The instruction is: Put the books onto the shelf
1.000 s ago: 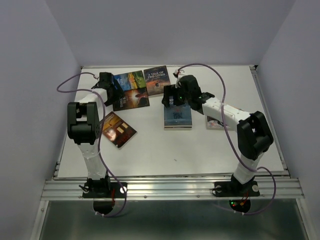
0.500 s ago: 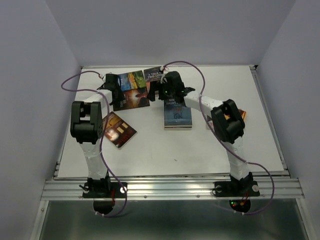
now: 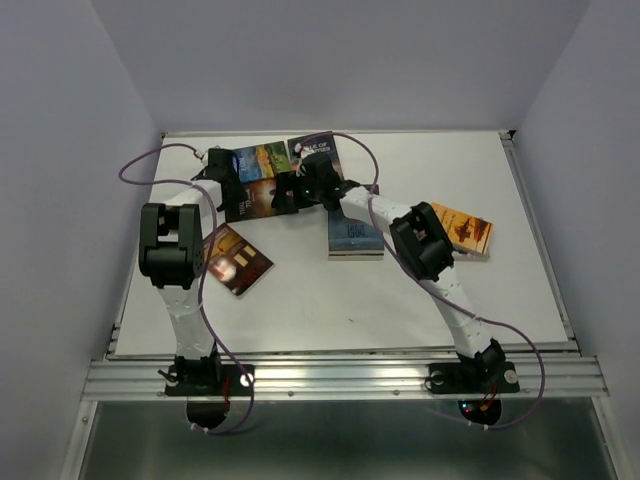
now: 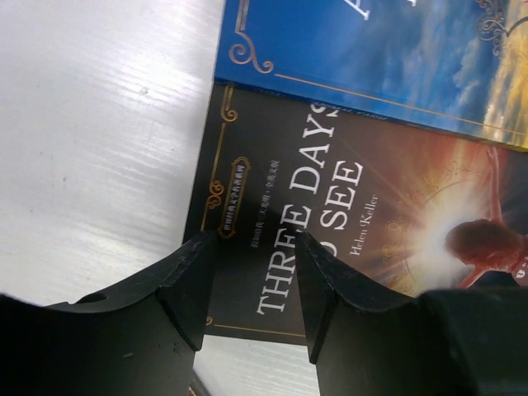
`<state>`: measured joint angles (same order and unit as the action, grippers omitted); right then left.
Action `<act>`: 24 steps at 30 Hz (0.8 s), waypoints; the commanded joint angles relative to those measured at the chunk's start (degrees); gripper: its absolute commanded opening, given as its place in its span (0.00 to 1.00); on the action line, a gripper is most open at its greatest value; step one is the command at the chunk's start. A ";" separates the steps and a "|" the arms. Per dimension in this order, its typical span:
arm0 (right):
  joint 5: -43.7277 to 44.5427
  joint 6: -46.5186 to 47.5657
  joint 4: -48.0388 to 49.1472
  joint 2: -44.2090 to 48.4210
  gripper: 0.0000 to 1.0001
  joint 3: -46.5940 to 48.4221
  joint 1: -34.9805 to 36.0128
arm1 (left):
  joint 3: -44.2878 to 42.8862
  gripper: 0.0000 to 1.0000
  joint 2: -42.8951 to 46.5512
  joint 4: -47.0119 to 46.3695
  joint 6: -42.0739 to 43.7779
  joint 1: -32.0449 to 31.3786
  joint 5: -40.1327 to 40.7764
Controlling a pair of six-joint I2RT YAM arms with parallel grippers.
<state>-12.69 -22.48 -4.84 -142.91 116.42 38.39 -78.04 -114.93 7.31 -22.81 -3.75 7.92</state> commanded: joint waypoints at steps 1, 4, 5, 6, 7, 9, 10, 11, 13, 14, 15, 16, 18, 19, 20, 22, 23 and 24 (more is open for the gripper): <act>-2.86 -0.73 -0.61 -0.62 1.00 -0.49 2.56 | 3.51 0.55 1.72 8.16 -2.94 4.70 -3.08; -3.75 2.26 0.27 1.31 1.00 -3.74 5.81 | 3.16 0.57 4.36 8.77 -5.22 6.82 -2.74; -3.92 2.96 0.36 1.93 1.00 -4.53 6.69 | 2.81 0.61 5.06 9.21 -5.66 7.17 -2.04; -4.45 3.66 1.14 3.15 1.00 -5.41 8.35 | 2.54 0.63 6.64 9.82 -5.76 7.35 -0.64; -4.54 4.19 1.50 3.77 1.00 -6.11 9.15 | 1.85 0.64 7.52 10.18 -6.10 7.53 -0.28; -5.76 5.51 2.81 5.18 1.00 -7.87 11.43 | 1.32 0.65 10.06 10.36 -7.25 7.96 -0.71; -5.68 5.52 2.82 5.45 1.00 -8.14 12.14 | 1.22 0.65 10.86 10.44 -7.77 8.14 -0.89; -5.86 5.87 2.91 5.71 1.00 -8.23 12.75 | 0.88 0.65 11.48 10.79 -8.47 8.32 -0.54; -6.91 7.27 3.52 6.33 1.00 -8.40 14.77 | 0.35 0.65 12.54 12.55 -9.27 8.58 0.34; -7.26 8.06 3.87 6.42 1.00 -8.58 15.30 | 0.43 0.65 12.80 12.81 -9.53 8.58 0.86; -7.00 8.85 3.96 6.42 1.00 -8.49 15.83 | 0.61 0.65 13.07 12.99 -9.80 8.67 1.04; -5.00 8.94 4.05 6.50 1.00 -8.32 15.84 | 1.30 0.65 13.16 12.90 -9.97 8.93 1.22; -3.15 8.25 3.70 6.59 1.00 -7.70 15.84 | 1.92 0.65 13.07 13.08 -10.50 9.20 1.31; -1.13 7.81 2.92 6.94 1.00 -7.70 15.84 | 2.80 0.65 13.07 12.99 -10.59 9.28 1.39; 3.33 7.54 2.21 7.29 1.00 -7.61 15.84 | 3.33 0.65 12.98 12.90 -10.76 9.46 1.39; 6.52 7.10 1.59 9.05 1.00 -8.05 15.31 | 4.99 0.65 13.07 12.56 -11.64 9.90 1.57; 7.14 6.84 1.59 10.36 1.00 -8.31 14.61 | 5.44 0.65 12.90 11.60 -11.65 10.34 0.87; 7.67 6.75 1.59 10.37 1.00 -8.23 14.61 | 5.79 0.65 12.63 11.32 -11.65 10.51 0.52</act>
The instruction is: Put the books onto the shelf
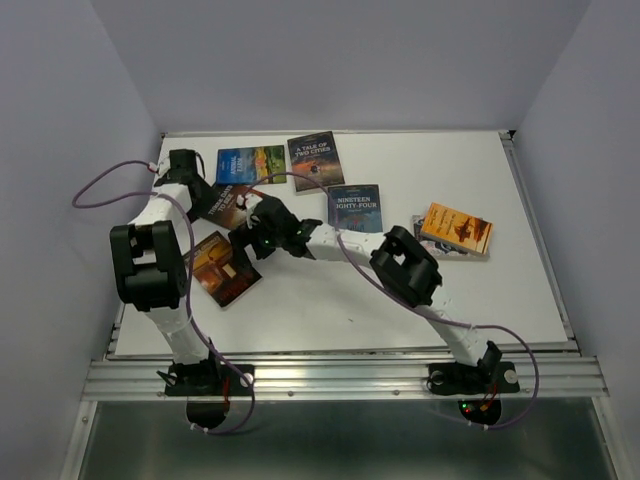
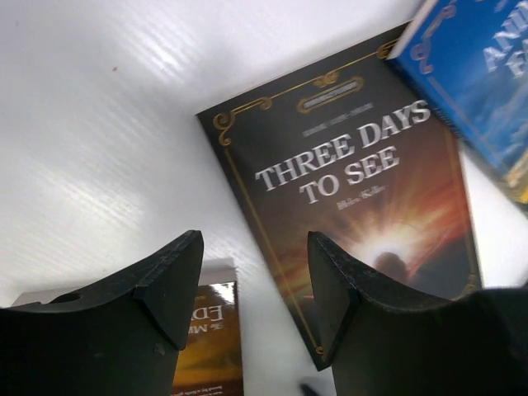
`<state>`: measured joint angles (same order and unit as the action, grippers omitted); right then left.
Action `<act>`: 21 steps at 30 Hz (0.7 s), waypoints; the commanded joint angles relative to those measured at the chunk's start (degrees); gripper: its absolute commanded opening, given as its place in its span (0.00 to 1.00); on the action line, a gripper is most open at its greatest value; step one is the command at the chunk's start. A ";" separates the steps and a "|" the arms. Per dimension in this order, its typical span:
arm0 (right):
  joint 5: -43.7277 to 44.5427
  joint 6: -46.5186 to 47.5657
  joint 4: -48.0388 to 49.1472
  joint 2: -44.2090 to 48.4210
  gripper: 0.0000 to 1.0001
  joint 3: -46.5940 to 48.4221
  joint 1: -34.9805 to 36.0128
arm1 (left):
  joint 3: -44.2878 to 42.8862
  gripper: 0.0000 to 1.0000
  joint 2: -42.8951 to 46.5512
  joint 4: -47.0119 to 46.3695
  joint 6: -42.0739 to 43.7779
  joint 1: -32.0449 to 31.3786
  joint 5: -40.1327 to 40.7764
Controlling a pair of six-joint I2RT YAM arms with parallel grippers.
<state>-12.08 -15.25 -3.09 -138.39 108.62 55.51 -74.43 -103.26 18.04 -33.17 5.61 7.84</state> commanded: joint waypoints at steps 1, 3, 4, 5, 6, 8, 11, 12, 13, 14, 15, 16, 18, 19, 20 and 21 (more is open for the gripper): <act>8.72 -1.44 -0.25 6.54 1.00 -0.16 -3.99 | 2.19 0.65 0.61 0.33 -1.46 1.34 -0.01; 9.44 -1.54 -0.25 6.47 1.00 0.62 -5.66 | 1.58 0.65 -1.14 0.24 -1.37 1.60 -2.20; 9.61 -1.37 -0.33 6.03 1.00 2.02 -6.28 | 1.22 0.65 -1.67 0.15 -1.29 1.60 -3.17; 9.44 -1.28 -0.42 5.33 1.00 2.99 -6.90 | 1.31 0.65 -2.29 -0.98 -1.29 1.60 -4.83; 8.92 -1.10 -0.68 4.54 1.00 3.96 -7.51 | 1.57 0.64 -2.47 -1.60 -1.29 1.60 -5.37; 8.56 -0.84 -0.95 1.47 1.00 6.08 -9.18 | 1.49 0.64 -3.08 -2.31 -1.29 1.60 -5.64; 9.17 0.74 -1.91 -3.46 1.00 13.27 -10.59 | -0.27 0.63 -5.98 -1.96 -0.41 1.60 -6.16; 9.35 1.09 -1.92 -4.77 1.00 14.94 -11.38 | -0.71 0.63 -6.59 -1.87 -0.15 1.51 -6.34; 9.53 1.62 -2.27 -6.00 1.00 16.61 -11.38 | -1.32 0.63 -7.12 -1.87 -0.14 1.51 -6.25; 9.27 1.97 -2.36 -8.45 1.00 19.67 -12.25 | -1.76 0.62 -8.43 -1.78 0.29 1.51 -6.25; 8.74 2.32 -2.36 -9.70 1.00 21.18 -13.05 | -2.20 0.62 -9.05 -1.52 0.47 1.51 -5.99; 7.95 2.59 -2.36 -10.93 1.00 22.50 -13.05 | -3.16 0.61 -9.67 -1.17 0.56 1.51 -5.99; 6.11 3.03 -2.18 -14.26 1.00 25.66 -13.85 | -4.05 0.59 -11.43 -0.64 1.35 1.51 -5.99; 4.79 3.46 -2.35 -15.32 1.00 26.55 -14.37 | -4.75 0.59 -11.78 -0.64 1.44 1.43 -6.08; 4.00 3.82 -2.44 -16.12 1.00 27.17 -14.37 | -5.10 0.59 -12.22 -0.55 1.70 1.42 -6.25; 2.77 4.17 -2.36 -16.73 1.00 27.43 -14.37 | -5.46 0.59 -12.83 -0.38 1.88 1.51 -6.34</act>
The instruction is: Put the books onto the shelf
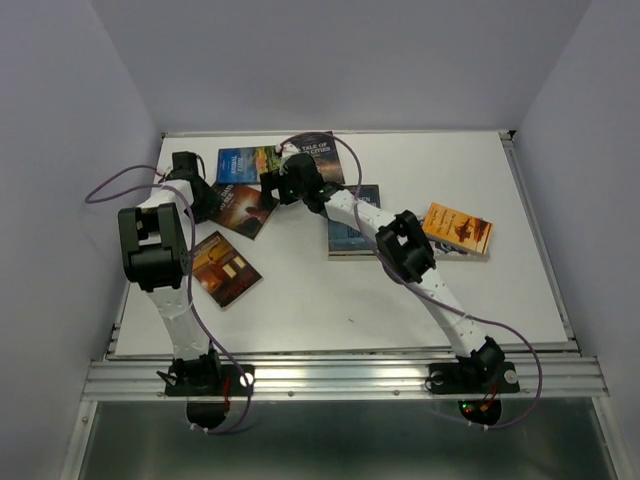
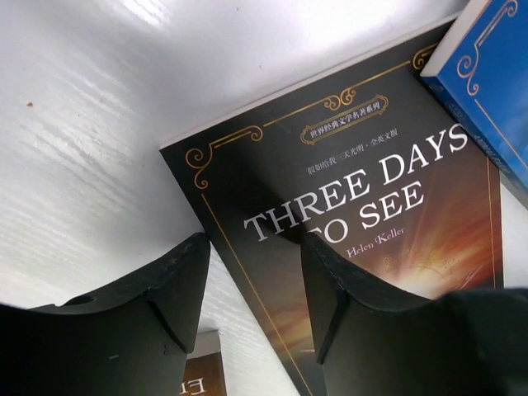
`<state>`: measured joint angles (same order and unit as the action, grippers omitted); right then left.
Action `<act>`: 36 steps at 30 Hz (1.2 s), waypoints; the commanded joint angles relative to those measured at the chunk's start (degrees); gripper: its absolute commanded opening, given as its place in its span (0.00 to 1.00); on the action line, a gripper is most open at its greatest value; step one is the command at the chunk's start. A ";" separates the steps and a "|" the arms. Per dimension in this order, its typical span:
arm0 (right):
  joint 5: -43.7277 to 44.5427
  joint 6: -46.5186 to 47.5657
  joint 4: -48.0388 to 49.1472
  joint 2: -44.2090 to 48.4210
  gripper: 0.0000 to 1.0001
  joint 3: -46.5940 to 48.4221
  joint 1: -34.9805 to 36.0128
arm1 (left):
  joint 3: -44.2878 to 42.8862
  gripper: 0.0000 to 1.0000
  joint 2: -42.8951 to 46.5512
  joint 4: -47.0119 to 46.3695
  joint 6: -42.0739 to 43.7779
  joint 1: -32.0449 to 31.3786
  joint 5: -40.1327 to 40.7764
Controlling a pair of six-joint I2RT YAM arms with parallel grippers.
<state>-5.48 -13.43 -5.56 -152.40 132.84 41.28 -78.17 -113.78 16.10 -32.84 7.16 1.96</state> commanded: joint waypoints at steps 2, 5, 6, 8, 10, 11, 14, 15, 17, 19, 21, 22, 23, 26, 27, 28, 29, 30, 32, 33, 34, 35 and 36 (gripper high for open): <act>-7.17 1.92 0.38 -3.96 1.00 3.57 -0.14 | -2.86 0.59 -3.03 1.65 1.90 -0.04 -0.98; -9.90 0.16 0.64 -5.19 1.00 3.57 -0.14 | -4.62 0.58 -3.73 2.01 2.43 -0.21 -1.69; -10.78 -0.19 0.47 -5.10 1.00 3.14 -0.14 | -4.97 0.58 -3.82 2.01 2.69 -0.48 -1.69; -13.75 -1.94 0.46 -4.49 0.99 2.08 -0.14 | -5.93 0.58 -4.08 2.18 2.96 -0.74 -1.69; -15.44 -3.17 0.38 -3.61 0.96 -0.20 0.38 | -6.81 0.57 -4.43 2.36 3.57 -1.35 -1.69; -16.49 -3.09 0.29 -2.48 0.94 -1.95 0.99 | -6.99 0.57 -4.70 2.53 3.83 -1.62 -1.69; -17.81 -3.18 -0.32 0.42 0.86 -4.77 2.31 | -6.56 0.57 -4.79 2.45 4.01 -3.11 -1.69; -17.73 -3.96 -0.41 2.17 0.83 -6.95 2.32 | -5.95 0.57 -4.61 2.10 4.01 -3.81 -1.69; -17.03 -6.07 -0.24 2.98 0.76 -8.99 2.32 | -5.15 0.57 -4.35 1.92 4.10 -4.34 -1.69; -16.85 -7.66 -0.33 5.09 0.71 -11.27 2.32 | -4.28 0.56 -4.09 1.22 3.84 -4.70 -3.52; -17.02 -8.98 -0.06 6.49 0.62 -12.60 2.32 | -3.13 0.56 -3.47 0.52 3.57 -5.57 -3.80; -15.98 -10.11 0.37 7.72 0.59 -13.91 2.32 | -2.26 0.56 -3.21 0.25 3.49 -5.84 -3.98; -15.19 -10.99 0.64 8.34 0.57 -14.53 2.32 | -1.81 0.56 -2.86 0.16 3.31 -6.19 -4.06; -11.85 -14.60 1.43 10.27 0.53 -15.93 2.32 | 1.08 0.56 -1.28 -1.41 2.35 -6.89 -5.55; -11.67 -14.95 1.87 10.63 0.53 -16.11 2.32 | 1.79 0.56 -0.58 -2.29 2.17 -6.89 -6.08; -11.49 -15.48 2.31 10.89 0.52 -16.12 2.32 | 2.49 0.55 -0.22 -2.56 1.82 -6.89 -6.35; -11.57 -16.44 2.48 11.07 0.47 -15.94 2.32 | 3.72 0.55 0.13 -2.74 1.47 -7.24 -6.52; -11.66 -16.89 3.01 11.07 0.46 -15.42 2.32 | 4.25 0.54 0.83 -2.91 0.85 -8.81 -6.61; -13.06 -18.29 3.36 10.98 0.42 -14.54 2.32 | 5.83 0.54 1.45 -3.18 0.06 -9.96 -6.18; -13.94 -18.73 3.89 10.89 0.42 -13.58 2.32 | 6.10 0.54 1.89 -3.18 -0.47 -10.32 -5.74; -14.64 -19.17 4.24 10.89 0.42 -13.31 2.32 | 6.28 0.54 2.07 -3.18 -0.73 -10.67 -5.47; -16.22 -20.22 4.59 10.89 0.40 -13.04 2.32 | 6.71 0.54 2.15 -3.18 -1.00 -11.28 -5.38; -17.19 -20.67 5.38 11.15 0.40 -13.04 2.32 | 6.89 0.54 2.33 -3.35 -1.43 -11.46 -5.47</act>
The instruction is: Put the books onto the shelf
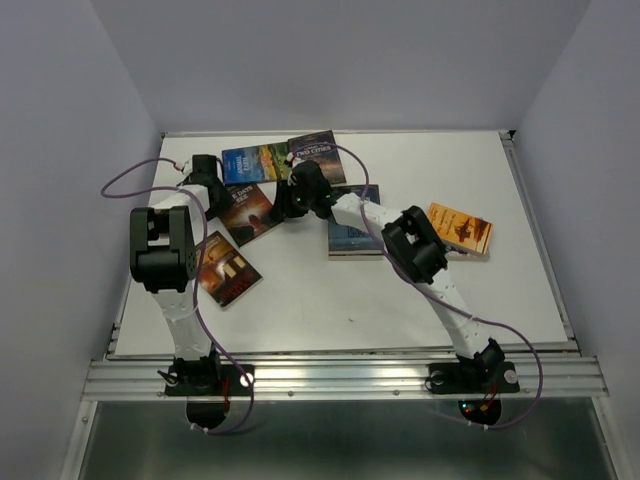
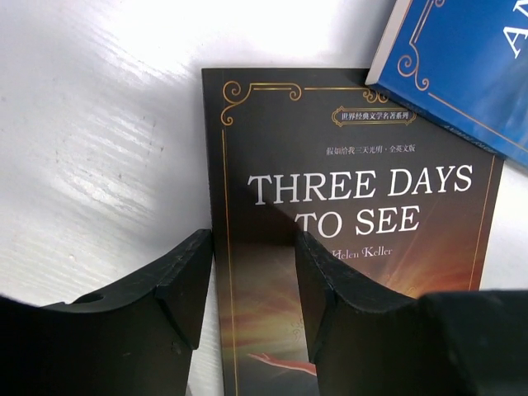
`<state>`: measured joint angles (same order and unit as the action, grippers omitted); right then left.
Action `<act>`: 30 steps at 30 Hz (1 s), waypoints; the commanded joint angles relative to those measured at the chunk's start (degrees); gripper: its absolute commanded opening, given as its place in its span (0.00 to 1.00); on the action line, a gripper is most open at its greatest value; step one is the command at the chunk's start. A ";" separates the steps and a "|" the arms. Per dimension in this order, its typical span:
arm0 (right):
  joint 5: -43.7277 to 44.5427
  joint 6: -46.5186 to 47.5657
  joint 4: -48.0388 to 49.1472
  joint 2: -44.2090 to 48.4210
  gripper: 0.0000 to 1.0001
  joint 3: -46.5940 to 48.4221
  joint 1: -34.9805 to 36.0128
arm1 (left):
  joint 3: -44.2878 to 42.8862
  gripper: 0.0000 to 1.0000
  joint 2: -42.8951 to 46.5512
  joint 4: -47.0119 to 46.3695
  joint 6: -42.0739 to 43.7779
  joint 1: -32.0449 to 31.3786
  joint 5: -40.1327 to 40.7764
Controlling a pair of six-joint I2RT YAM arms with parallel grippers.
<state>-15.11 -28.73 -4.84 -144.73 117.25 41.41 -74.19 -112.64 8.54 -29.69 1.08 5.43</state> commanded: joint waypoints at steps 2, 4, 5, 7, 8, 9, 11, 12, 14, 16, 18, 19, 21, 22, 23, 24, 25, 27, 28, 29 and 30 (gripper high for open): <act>-8.87 -6.59 7.03 3.92 0.38 2.02 2.19 | 3.00 0.54 1.37 4.30 -4.76 -5.91 -9.03; -9.49 -7.30 8.44 4.71 0.36 0.97 2.19 | 3.18 0.54 1.55 4.38 -5.02 -6.09 -8.77; -10.02 -7.48 9.23 4.98 0.36 0.35 2.19 | 3.18 0.53 1.72 4.56 -5.20 -6.09 -8.42; -10.81 -7.74 10.72 5.59 0.36 -0.53 2.19 | 3.44 0.53 1.98 4.56 -5.37 -6.09 -8.33; -11.86 -8.00 10.82 5.86 0.34 -0.62 2.19 | 3.62 0.53 2.07 4.65 -5.55 -6.09 -7.98; -12.13 -8.27 10.99 6.03 0.34 -0.88 2.19 | 3.70 0.53 1.99 4.65 -5.73 -6.09 -7.98; -13.70 -8.71 12.31 6.65 0.34 -1.41 2.19 | 3.97 0.53 2.07 4.74 -5.90 -6.09 -7.72; -14.41 -8.88 12.49 6.65 0.34 -1.41 2.19 | 4.14 0.53 2.07 4.74 -5.90 -6.09 -7.63; -15.99 -8.97 12.93 6.82 0.34 -1.15 2.19 | 4.32 0.53 1.90 4.74 -5.99 -6.09 -7.72; -16.17 -8.80 12.93 6.74 0.34 -0.97 2.19 | 4.41 0.53 1.90 4.65 -6.17 -6.18 -7.80; -15.13 -8.36 12.67 6.65 0.34 -1.32 2.19 | 4.58 0.53 2.07 4.56 -6.34 -6.18 -7.98; -14.77 -8.10 12.05 6.65 0.34 -1.85 2.19 | 4.58 0.53 2.25 4.56 -6.43 -6.18 -7.89; -13.28 -6.96 8.65 5.87 0.35 -1.33 2.19 | 4.85 0.53 2.42 4.56 -6.52 -6.18 -7.89; -12.58 -6.17 7.14 5.42 0.36 -0.98 2.19 | 4.85 0.53 2.51 4.56 -6.61 -6.18 -7.81; -11.01 -5.12 5.82 5.16 0.38 -0.62 2.19 | 5.02 0.53 2.69 4.56 -6.61 -6.27 -7.72; -10.21 -4.67 5.03 4.81 0.38 -0.62 2.19 | 5.02 0.53 2.69 4.56 -6.69 -6.27 -7.63; -7.76 -4.15 1.97 4.54 0.40 -0.97 2.19 | 5.11 0.53 2.69 4.56 -6.78 -6.27 -7.54; -5.30 -3.27 0.45 4.71 0.40 -1.85 2.19 | 5.29 0.53 2.78 4.73 -6.87 -6.27 -7.19; -3.88 -3.00 -0.51 5.06 0.41 -2.46 2.19 | 5.20 0.53 2.86 4.74 -6.96 -6.27 -7.10; -1.61 -2.13 -0.52 6.20 0.43 -4.21 2.19 | 5.11 0.53 2.69 5.08 -6.96 -6.27 -6.75; -0.54 -1.86 -0.61 6.91 0.44 -5.18 2.19 | 5.02 0.53 2.69 5.17 -6.96 -6.27 -6.58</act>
<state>-21.21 -33.39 -2.48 -140.44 115.26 41.04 -71.29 -110.63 8.08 -33.52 -1.87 7.33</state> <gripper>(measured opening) 0.420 0.541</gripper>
